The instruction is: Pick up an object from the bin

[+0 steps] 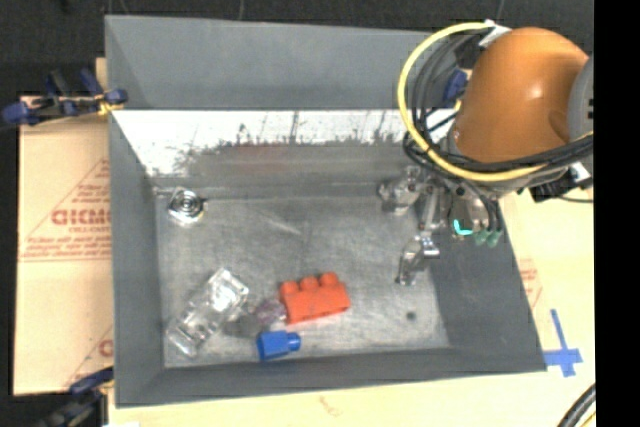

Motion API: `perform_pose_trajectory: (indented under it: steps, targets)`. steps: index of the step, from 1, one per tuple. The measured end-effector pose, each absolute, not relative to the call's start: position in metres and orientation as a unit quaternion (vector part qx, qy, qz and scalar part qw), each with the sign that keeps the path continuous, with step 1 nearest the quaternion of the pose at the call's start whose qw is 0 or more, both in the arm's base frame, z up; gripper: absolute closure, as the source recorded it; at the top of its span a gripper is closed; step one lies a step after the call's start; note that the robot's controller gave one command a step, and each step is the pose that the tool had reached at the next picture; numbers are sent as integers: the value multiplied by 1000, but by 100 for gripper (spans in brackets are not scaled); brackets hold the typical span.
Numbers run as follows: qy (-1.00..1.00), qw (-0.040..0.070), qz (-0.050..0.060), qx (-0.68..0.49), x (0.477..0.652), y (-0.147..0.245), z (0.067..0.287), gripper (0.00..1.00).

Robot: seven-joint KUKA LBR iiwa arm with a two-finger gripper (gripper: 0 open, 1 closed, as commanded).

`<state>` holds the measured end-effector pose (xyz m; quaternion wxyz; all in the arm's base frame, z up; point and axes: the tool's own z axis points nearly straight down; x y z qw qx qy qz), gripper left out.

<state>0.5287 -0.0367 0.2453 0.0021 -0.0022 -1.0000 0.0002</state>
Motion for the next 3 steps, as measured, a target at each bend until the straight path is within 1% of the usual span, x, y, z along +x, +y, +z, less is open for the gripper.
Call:
perform_pose_trajectory:
  steps: [1, 2, 3]
  targets:
    - [-988, -4, 1, 156, 515, 26, 73, 0]
    - [-986, -3, 0, 166, 513, 55, 102, 0]
    - [-978, -4, 1, 209, 515, 61, 100, 0]
